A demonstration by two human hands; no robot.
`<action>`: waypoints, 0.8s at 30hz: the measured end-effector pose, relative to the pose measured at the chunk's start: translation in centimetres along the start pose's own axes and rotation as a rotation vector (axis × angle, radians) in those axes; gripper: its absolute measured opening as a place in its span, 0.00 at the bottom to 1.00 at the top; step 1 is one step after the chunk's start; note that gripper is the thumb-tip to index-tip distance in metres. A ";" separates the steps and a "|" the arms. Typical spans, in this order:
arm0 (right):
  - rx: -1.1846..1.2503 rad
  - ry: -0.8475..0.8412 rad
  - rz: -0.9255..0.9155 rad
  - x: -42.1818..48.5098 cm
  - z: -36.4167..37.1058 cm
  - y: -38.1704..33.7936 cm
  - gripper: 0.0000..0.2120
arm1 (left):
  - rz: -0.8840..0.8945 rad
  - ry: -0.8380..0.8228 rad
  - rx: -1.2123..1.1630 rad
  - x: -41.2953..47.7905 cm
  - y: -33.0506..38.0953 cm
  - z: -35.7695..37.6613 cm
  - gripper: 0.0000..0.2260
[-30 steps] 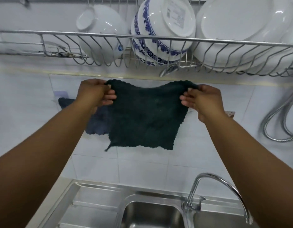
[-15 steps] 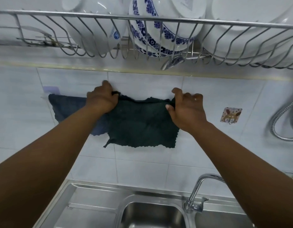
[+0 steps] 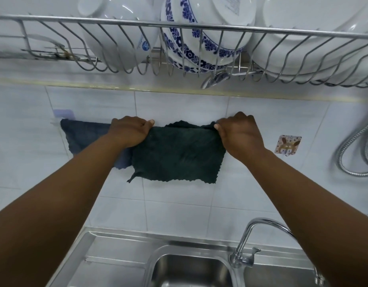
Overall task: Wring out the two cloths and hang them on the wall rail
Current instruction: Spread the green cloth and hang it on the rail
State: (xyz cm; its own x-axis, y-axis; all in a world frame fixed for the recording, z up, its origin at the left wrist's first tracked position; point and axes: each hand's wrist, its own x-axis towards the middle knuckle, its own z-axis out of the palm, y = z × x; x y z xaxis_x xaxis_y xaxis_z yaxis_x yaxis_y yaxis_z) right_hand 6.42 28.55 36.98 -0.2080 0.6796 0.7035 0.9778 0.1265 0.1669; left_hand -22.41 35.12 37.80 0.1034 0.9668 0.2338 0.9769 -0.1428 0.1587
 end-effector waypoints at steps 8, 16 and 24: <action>0.272 0.164 0.064 1.5 -0.3 -0.7 0.08 | 0.052 0.195 -0.120 -0.1 -0.3 0.7 0.19; 0.055 -0.275 -0.038 1.0 -1.0 -1.5 0.21 | 0.214 0.403 -0.171 -1.0 -0.1 1.2 0.13; 0.001 -0.305 -0.128 0.7 -1.0 -1.2 0.23 | 0.227 0.265 -0.135 -1.1 -1.2 1.5 0.17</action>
State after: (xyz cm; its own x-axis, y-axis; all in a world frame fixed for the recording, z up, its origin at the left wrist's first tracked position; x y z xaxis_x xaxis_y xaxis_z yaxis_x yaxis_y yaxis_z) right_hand 5.03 28.15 37.98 -0.3129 0.8432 0.4371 0.9441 0.2259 0.2401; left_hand -23.41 34.57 35.90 0.2452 0.8213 0.5152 0.8993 -0.3912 0.1956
